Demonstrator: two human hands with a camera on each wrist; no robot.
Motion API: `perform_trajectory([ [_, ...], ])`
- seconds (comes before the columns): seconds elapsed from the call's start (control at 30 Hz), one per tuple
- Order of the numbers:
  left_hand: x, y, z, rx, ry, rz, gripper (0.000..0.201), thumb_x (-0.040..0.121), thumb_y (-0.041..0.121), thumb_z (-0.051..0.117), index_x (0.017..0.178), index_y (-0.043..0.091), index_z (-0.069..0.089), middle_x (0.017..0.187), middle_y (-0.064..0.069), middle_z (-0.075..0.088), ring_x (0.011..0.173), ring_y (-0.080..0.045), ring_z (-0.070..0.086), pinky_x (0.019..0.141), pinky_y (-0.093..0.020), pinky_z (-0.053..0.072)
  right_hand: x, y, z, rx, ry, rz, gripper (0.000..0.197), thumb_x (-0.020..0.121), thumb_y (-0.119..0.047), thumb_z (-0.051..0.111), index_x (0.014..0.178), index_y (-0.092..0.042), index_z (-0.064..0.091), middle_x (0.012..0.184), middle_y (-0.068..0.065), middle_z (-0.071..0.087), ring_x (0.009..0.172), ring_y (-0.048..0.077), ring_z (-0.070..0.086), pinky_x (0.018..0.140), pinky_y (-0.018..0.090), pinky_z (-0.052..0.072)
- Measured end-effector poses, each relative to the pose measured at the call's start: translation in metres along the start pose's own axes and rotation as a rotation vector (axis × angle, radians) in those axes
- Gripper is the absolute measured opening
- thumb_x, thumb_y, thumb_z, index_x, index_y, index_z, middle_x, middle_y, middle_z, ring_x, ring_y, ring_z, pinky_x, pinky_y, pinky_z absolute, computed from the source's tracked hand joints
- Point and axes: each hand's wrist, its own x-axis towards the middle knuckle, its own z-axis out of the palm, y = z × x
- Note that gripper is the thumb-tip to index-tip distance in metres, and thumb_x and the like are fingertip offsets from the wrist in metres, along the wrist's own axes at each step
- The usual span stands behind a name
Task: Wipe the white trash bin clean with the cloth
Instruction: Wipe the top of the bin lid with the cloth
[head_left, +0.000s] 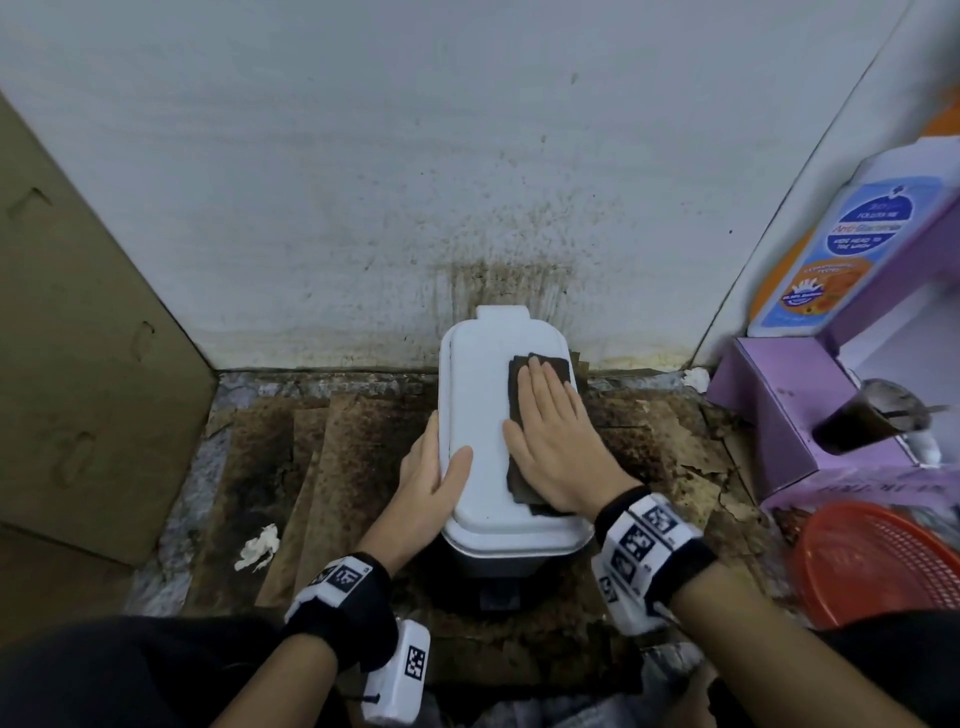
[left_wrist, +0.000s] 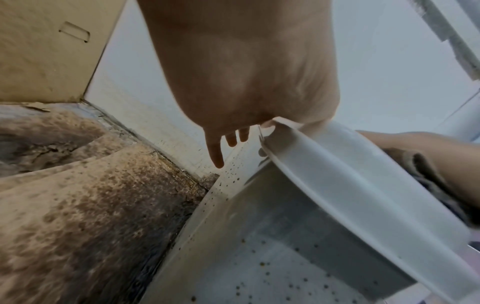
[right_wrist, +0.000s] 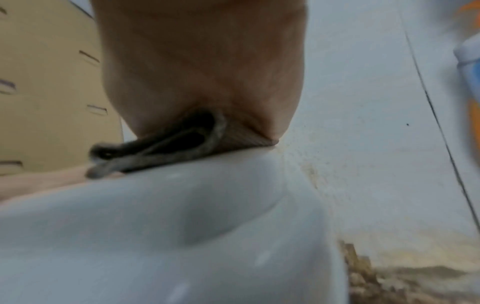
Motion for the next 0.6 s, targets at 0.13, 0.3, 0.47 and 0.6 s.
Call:
perform_trajectory([
  [0.13,0.002,-0.004,-0.001,-0.079,-0.041,0.0,0.072,0.097,0.077,0.045,0.158,0.062,0.01,0.168,0.025,0.021,0.159,-0.012,0.016,0.127,-0.056,0.023,0.049,0.037,-0.01,0.08,-0.083,-0.002,0.068,0.109,-0.043,0.012,0.16,-0.003,-0.009,0.17,0.013,-0.015,0.158,0.025,-0.013,0.128,0.041,-0.006],
  [0.3,0.0,-0.008,-0.003,-0.095,-0.044,-0.053,0.077,0.094,0.081,0.045,0.158,0.064,0.006,0.168,0.032,0.013,0.16,-0.006,0.009,0.128,-0.056,0.019,0.08,0.062,-0.006,0.139,-0.08,-0.035,0.077,0.104,-0.053,0.006,0.16,-0.003,-0.009,0.17,0.013,-0.015,0.157,0.025,-0.015,0.128,0.05,0.003],
  [0.47,-0.001,-0.005,-0.002,-0.156,-0.062,-0.039,0.072,0.095,0.077,0.05,0.155,0.067,0.012,0.166,0.032,0.018,0.159,-0.011,0.017,0.126,-0.056,0.024,0.047,0.052,-0.002,0.361,-0.044,-0.017,0.071,0.111,-0.044,0.021,0.16,-0.008,-0.016,0.167,0.005,-0.027,0.154,0.018,-0.026,0.128,0.042,-0.008],
  [0.6,0.001,-0.006,0.0,-0.136,-0.04,-0.014,0.072,0.095,0.077,0.049,0.156,0.064,0.014,0.166,0.03,0.021,0.158,-0.01,0.019,0.126,-0.056,0.024,-0.001,0.029,0.005,0.417,-0.009,0.018,0.071,0.111,-0.044,0.022,0.159,-0.012,-0.018,0.166,0.0,-0.03,0.152,0.012,-0.029,0.127,0.038,-0.012],
])
